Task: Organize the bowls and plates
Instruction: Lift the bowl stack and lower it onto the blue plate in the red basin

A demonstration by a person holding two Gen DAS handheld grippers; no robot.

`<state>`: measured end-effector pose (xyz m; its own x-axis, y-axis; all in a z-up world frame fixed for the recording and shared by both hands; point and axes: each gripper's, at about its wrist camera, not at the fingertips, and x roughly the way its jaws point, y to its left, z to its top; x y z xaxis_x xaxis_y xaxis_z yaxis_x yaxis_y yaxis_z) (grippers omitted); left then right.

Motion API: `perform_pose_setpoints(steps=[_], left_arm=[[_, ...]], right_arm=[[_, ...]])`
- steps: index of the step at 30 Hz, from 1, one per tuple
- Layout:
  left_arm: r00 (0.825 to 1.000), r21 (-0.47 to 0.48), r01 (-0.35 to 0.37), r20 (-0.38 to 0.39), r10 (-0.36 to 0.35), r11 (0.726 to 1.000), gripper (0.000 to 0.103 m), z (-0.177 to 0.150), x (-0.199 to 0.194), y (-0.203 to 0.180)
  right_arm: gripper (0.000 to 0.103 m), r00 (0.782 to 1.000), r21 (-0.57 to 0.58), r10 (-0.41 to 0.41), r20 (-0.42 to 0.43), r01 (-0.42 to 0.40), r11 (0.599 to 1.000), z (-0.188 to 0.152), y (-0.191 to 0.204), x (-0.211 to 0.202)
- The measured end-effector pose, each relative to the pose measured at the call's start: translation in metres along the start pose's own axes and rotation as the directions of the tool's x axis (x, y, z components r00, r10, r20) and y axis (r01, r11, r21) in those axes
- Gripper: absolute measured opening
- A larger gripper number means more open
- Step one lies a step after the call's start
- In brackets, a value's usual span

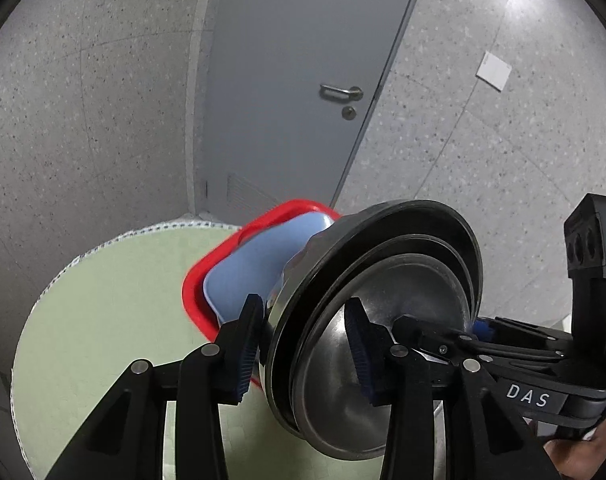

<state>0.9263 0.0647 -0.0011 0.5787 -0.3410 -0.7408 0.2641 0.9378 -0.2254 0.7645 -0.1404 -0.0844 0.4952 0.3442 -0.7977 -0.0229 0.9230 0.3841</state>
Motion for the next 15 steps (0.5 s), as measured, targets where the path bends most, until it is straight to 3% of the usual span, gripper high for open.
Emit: perform_pose_setpoints(steps=[6,15], left_arm=[[0.999,-0.002,0.009,-0.035,-0.009,1.000,0.037,0.030,0.022,0.011],[0.990,-0.013,-0.018,-0.143,0.016,1.000,0.038,0.053,0.090,0.028]], right_arm=[[0.044,0.999,-0.005,-0.033,0.012,0.033,0.999,0.021,-0.001,0.005],[0.044,0.995,0.022,-0.065,-0.075,0.067,0.997,0.038,-0.018,0.048]])
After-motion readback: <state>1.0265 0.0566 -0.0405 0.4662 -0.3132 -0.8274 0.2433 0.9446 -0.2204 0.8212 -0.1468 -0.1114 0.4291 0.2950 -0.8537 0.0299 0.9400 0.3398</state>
